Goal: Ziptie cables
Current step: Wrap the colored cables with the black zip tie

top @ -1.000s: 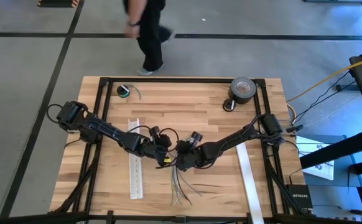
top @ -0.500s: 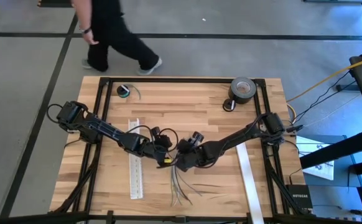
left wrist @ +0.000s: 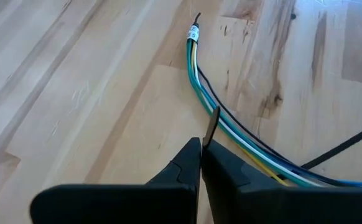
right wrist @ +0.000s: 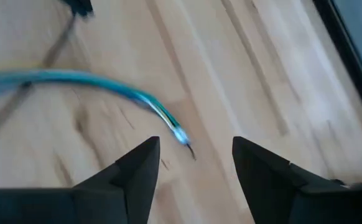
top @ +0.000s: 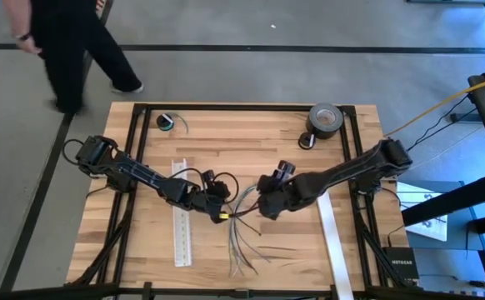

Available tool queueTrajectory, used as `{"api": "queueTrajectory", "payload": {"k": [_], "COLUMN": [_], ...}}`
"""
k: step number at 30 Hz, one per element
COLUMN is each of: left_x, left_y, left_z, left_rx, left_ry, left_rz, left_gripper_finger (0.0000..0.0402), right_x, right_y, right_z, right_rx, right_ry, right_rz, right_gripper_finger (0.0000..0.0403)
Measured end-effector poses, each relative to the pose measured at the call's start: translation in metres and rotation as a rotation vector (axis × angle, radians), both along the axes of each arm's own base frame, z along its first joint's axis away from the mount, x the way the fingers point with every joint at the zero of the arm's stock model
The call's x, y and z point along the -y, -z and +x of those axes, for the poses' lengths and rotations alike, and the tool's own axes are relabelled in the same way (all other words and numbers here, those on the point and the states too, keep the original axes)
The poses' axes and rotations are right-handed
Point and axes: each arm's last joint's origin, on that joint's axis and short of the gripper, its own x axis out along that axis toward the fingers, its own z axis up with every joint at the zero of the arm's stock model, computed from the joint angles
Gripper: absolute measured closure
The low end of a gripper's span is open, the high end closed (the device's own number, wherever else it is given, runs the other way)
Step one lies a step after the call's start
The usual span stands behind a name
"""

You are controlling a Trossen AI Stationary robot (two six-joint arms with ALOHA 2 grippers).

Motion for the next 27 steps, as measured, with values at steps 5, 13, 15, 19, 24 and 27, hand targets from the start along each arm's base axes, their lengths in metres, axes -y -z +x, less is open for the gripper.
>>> {"api": "queueTrajectory", "payload": {"k": [5,13,15,19,24,27], "left_x": [0.001,0.002,0.002,0.002,0.002,0.002], "left_y": [0.0,0.0,0.0,0.0,0.0,-0.001], "left_z": [0.0,0.0,0.0,0.0,0.0,0.0], "left_rx": [0.0,0.0,-0.004,-0.001,0.003,0.005], "left_ry": [0.002,0.011,0.019,0.02,0.018,0.018], "left_rz": [0.0,0.003,0.011,0.011,0.009,0.009], "left_gripper_finger": [0.0402,0.0402,0.0402,0.0402,0.0402,0.0402], "right_x": [0.001,-0.026,-0.032,-0.04,-0.048,-0.056], "right_y": [0.029,0.105,0.121,0.138,0.148,0.149], "right_z": [-0.022,-0.055,-0.061,-0.061,-0.043,-0.029], "right_rx": [-0.012,0.412,0.424,0.411,0.381,0.375], "right_ry": [-0.118,-0.474,-0.61,-0.796,-0.923,-1.009], "right_rz": [0.085,0.236,0.16,0.026,-0.116,-0.192], "right_gripper_finger": [0.0212,0.0212,0.0213,0.0213,0.0213,0.0213]}}
